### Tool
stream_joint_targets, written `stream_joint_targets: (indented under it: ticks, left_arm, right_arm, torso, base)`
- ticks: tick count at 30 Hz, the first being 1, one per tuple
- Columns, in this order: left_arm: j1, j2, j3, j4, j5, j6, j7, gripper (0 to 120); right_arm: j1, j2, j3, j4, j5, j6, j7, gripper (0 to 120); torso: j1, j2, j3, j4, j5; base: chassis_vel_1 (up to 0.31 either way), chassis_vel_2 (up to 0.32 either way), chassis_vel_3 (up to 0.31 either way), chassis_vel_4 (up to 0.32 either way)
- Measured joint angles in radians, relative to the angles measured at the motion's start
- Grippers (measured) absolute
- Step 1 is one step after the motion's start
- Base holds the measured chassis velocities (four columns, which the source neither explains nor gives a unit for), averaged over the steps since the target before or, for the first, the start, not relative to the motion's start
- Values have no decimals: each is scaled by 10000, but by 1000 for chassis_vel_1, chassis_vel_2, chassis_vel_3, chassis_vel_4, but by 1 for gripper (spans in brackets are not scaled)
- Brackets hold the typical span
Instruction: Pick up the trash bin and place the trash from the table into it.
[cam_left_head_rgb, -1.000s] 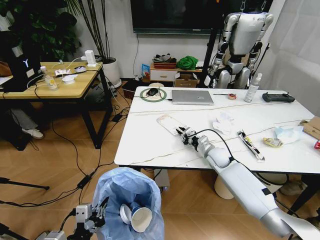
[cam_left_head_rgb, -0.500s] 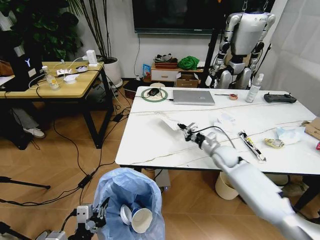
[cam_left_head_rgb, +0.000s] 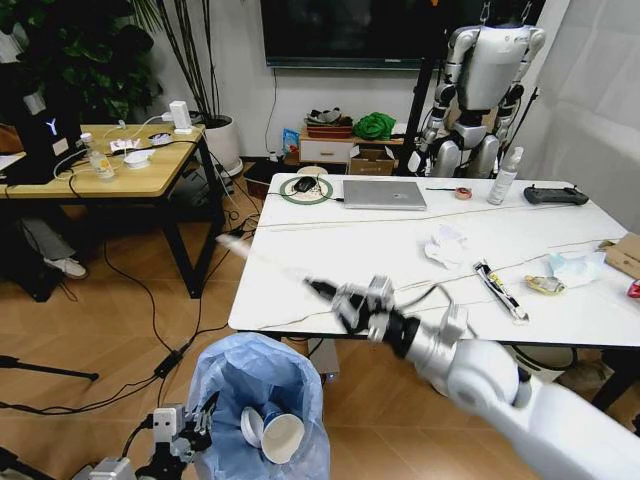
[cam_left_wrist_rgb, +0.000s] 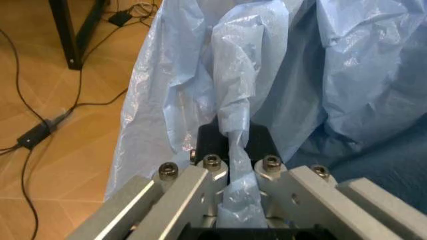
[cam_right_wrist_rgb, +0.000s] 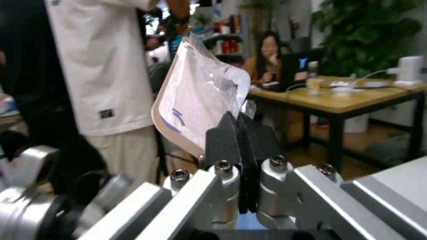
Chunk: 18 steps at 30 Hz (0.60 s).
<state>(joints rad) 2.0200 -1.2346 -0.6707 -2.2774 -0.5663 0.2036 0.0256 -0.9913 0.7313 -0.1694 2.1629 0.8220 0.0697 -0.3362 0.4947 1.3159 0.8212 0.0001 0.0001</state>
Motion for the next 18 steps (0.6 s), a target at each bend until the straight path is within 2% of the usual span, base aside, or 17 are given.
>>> stream_joint_targets:
  ticks: [8, 18]
  left_arm:
    - [49, 21, -205, -184, -107, 37, -41, 0]
    - [33, -35, -156, -192, -87, 49, -51, 0]
  right_arm:
    - [-844, -291, -584, -181, -1368, 595, -753, 0]
    - [-1375, -157, -591, -276, -1895, 678, -750, 0]
  torso:
    - [0, 0, 1, -2, 0]
    - [0, 0, 1, -2, -1]
  base:
    - [0, 0, 0, 0]
    - [0, 0, 0, 0]
